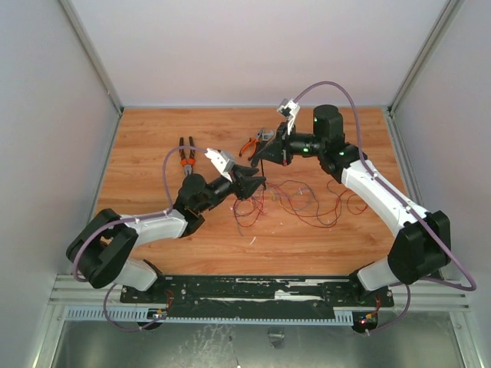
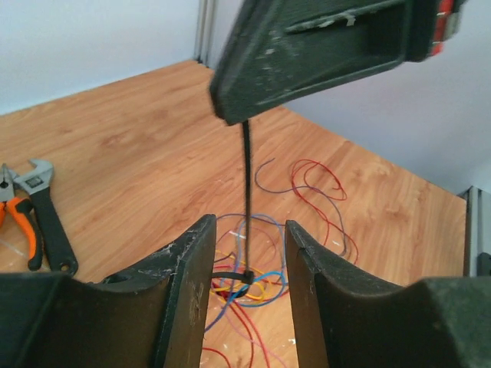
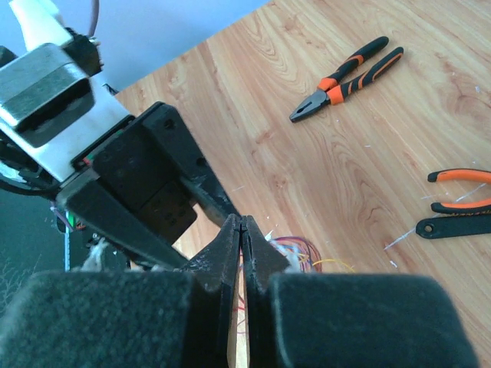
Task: Zip-tie the wires
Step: Tie the cable at the center of the board.
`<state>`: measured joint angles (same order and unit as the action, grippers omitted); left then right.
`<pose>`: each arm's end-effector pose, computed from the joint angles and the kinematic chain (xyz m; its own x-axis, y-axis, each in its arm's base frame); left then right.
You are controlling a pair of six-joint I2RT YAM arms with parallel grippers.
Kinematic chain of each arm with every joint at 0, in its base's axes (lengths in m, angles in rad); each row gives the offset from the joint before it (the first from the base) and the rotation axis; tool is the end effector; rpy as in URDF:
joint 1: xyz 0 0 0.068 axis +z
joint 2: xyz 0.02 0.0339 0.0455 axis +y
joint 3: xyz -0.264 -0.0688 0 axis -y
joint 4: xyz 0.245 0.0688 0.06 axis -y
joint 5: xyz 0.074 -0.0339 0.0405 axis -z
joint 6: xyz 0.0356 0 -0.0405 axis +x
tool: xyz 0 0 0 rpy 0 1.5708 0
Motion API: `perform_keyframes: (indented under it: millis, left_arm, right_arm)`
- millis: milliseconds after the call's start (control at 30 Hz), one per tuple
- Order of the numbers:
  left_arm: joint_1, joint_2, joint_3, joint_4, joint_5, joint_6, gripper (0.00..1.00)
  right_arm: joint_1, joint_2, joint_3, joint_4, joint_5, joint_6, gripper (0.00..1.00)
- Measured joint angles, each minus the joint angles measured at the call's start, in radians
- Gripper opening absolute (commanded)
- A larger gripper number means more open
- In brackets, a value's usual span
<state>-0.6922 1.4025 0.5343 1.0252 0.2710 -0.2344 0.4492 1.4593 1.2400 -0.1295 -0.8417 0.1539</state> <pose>0.2148 -0.1904 0.2425 -0.0730 -0.2301 -0.9704 0.8241 0.5342 -0.1887 0.2899 0.1692 0.3477 -0.4454 -0.1013 -0.8896 -0.8626 0.3150 0.3959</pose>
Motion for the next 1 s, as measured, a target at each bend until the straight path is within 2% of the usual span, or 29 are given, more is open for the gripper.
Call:
perform_keyframes:
  millis: [233, 500, 667, 800, 1000]
  left_arm:
    - [0.035, 0.046, 0.011, 0.017, -0.01, -0.004, 0.4]
    - [0.041, 0.11, 0.042, 0.075, 0.05, -0.038, 0.31]
    - [0.041, 0.147, 0.044, 0.116, 0.08, -0.059, 0.11]
    - [0.041, 0.179, 0.044, 0.144, 0.104, -0.077, 0.07]
    - [0.041, 0.19, 0.043, 0.207, 0.124, -0.083, 0.07]
  right_arm:
    - [0.0, 0.0, 0.003, -0.017, -0.019, 0.0, 0.0]
    - [0.0, 0.0, 0.007, -0.023, -0.023, 0.001, 0.0]
    - [0.0, 0.0, 0.007, -0.023, -0.024, 0.003, 0.0]
    - [0.0, 0.0, 0.008, -0.025, -0.023, 0.005, 0.0]
    - [0.0, 0.003, 0.041, -0.039, -0.023, 0.015, 0.0]
